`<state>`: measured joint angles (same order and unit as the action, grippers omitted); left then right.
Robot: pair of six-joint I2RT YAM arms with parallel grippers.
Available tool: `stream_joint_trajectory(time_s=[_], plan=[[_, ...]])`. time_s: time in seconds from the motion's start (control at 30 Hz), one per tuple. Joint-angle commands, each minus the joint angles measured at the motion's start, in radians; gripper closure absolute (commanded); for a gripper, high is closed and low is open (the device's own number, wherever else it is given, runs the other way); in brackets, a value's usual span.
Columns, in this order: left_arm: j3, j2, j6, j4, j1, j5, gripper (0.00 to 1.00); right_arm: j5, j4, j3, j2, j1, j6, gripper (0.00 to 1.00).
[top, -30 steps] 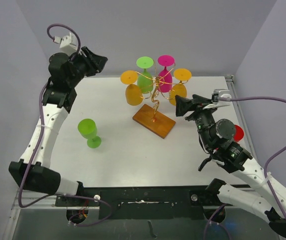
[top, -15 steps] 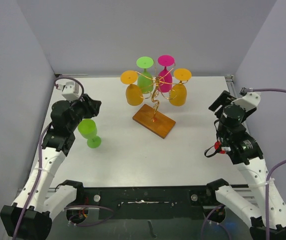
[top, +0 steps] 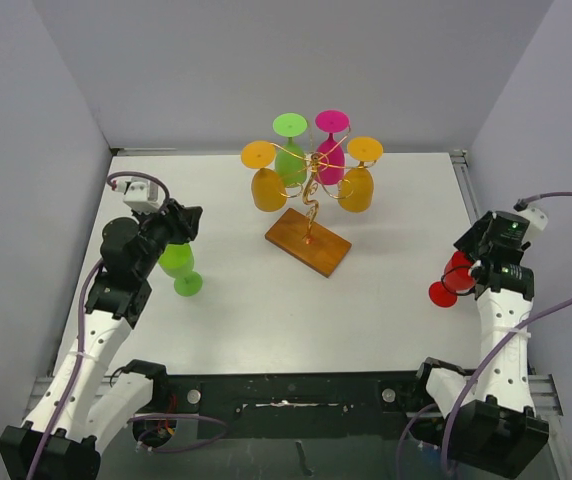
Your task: Place the wine glass upside down on the wine glass rack
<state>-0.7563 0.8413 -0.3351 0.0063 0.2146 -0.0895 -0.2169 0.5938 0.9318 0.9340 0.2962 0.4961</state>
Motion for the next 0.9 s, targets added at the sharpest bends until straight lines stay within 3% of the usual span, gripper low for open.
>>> stream_joint_trajectory(time_s=[0.0,0.3,0.6,0.87], plan=[[0.003,-0.018,0.015,0.076,0.006,0.014,0.57,0.157,0.021,-0.037,0.012,0.019,0.010,0.50],[0.006,-0.029,0.015,0.071,0.009,0.028,0.57,0.210,0.032,-0.054,0.054,0.018,0.006,0.56],[0.007,-0.031,0.015,0.069,0.009,0.036,0.57,0.231,0.024,-0.057,0.080,0.019,-0.003,0.76],[0.008,-0.036,0.013,0.069,0.009,0.036,0.57,0.248,0.020,-0.048,0.092,0.019,-0.020,0.99]])
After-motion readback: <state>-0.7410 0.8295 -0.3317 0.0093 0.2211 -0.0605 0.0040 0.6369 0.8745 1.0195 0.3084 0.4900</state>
